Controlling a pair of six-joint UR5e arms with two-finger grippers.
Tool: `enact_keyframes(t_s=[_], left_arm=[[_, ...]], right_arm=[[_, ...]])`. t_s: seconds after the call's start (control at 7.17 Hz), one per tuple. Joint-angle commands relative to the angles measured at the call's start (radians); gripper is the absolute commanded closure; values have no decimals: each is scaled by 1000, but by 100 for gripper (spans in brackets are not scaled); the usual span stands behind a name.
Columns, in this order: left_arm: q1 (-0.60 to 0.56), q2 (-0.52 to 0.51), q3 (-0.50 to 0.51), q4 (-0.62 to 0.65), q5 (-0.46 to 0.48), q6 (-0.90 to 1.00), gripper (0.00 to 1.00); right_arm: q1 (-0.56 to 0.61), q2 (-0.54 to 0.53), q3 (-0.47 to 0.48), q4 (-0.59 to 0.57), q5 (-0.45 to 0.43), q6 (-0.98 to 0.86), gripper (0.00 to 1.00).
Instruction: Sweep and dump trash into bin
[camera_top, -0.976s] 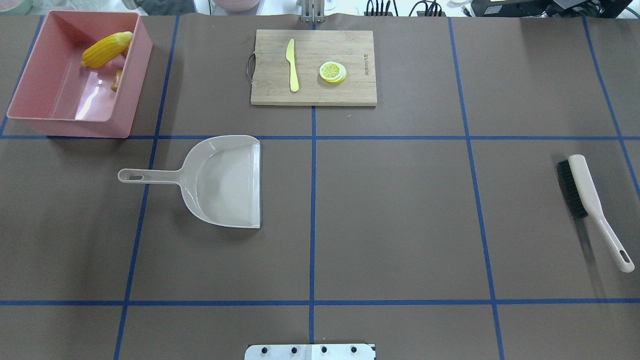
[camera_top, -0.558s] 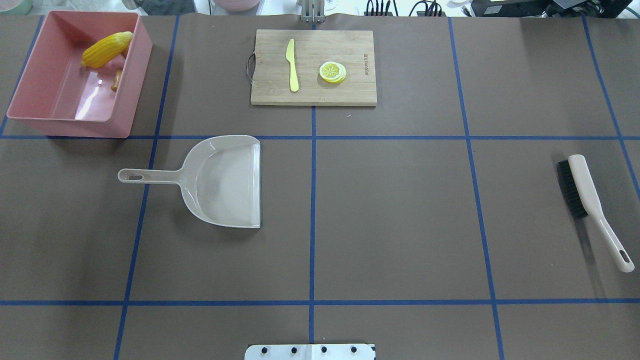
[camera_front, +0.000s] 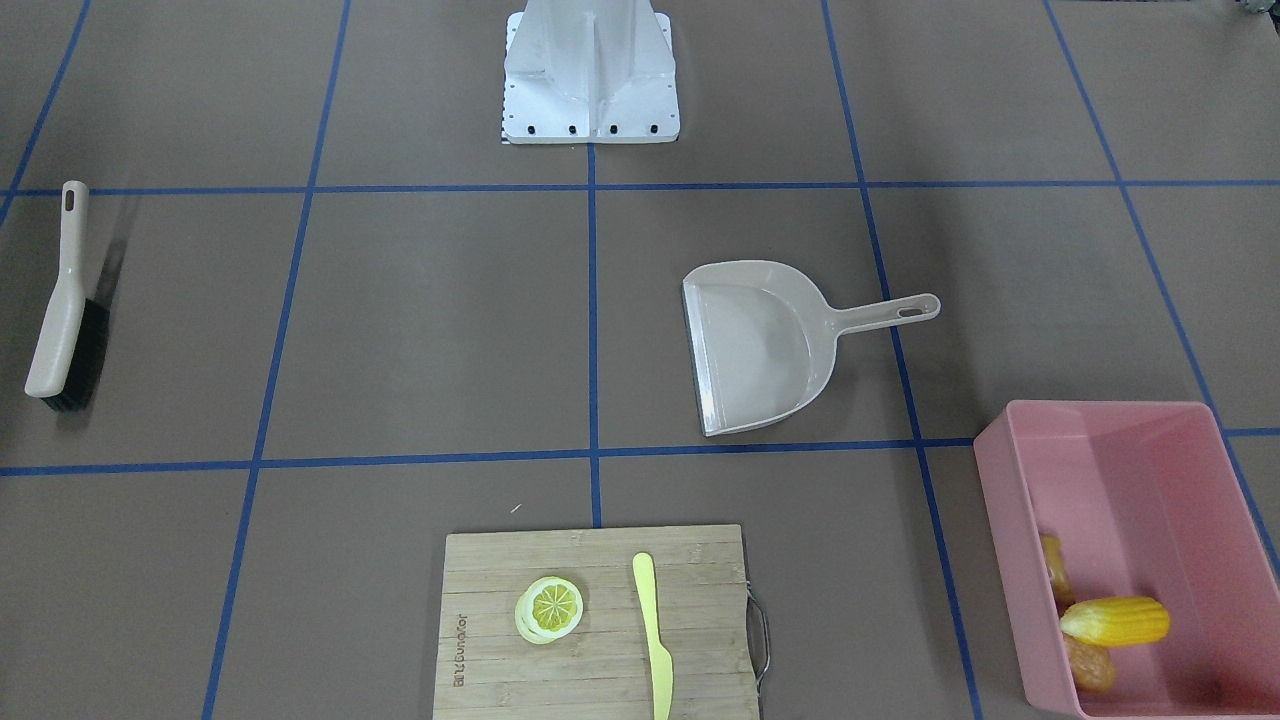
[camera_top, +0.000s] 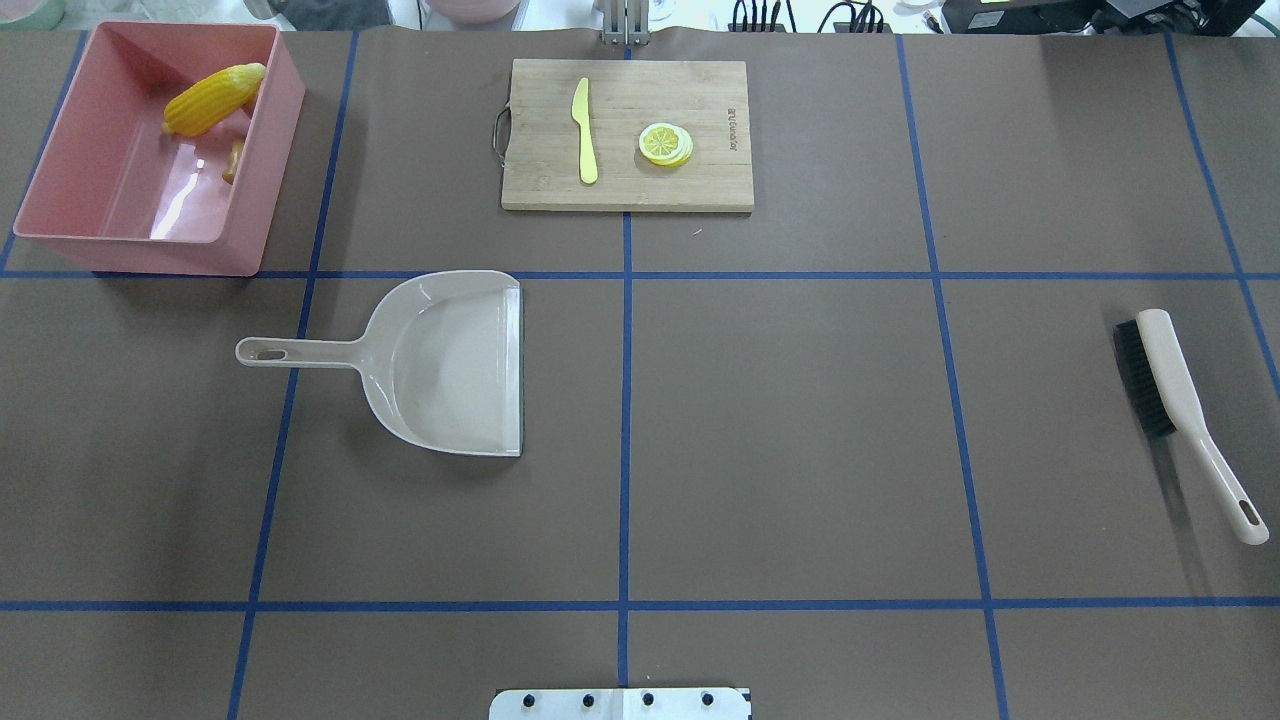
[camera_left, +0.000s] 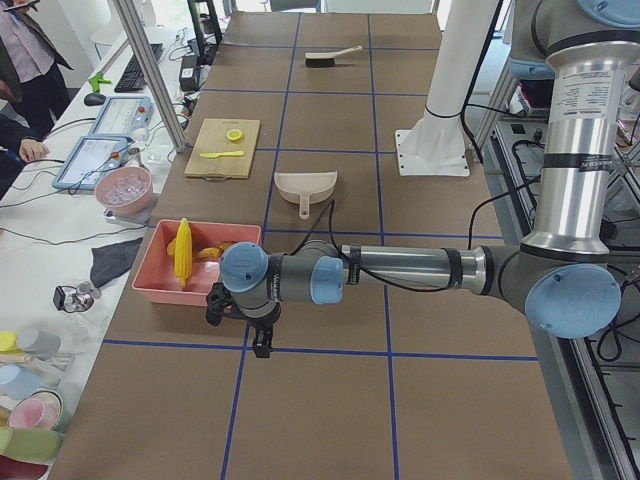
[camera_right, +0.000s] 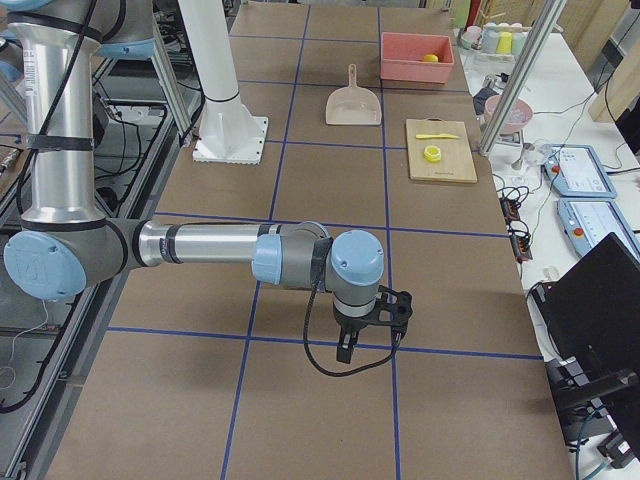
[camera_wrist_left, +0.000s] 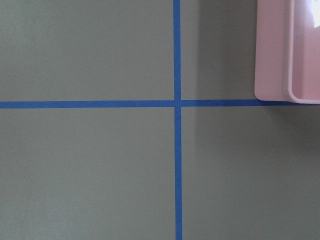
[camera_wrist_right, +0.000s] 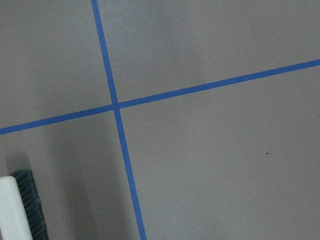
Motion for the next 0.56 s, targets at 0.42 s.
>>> enact_keyframes(t_s=[0.42], left_arm=[[1, 3, 4, 0, 2, 1, 1]], right_arm=[[0, 0, 18, -2, 4, 0, 0]])
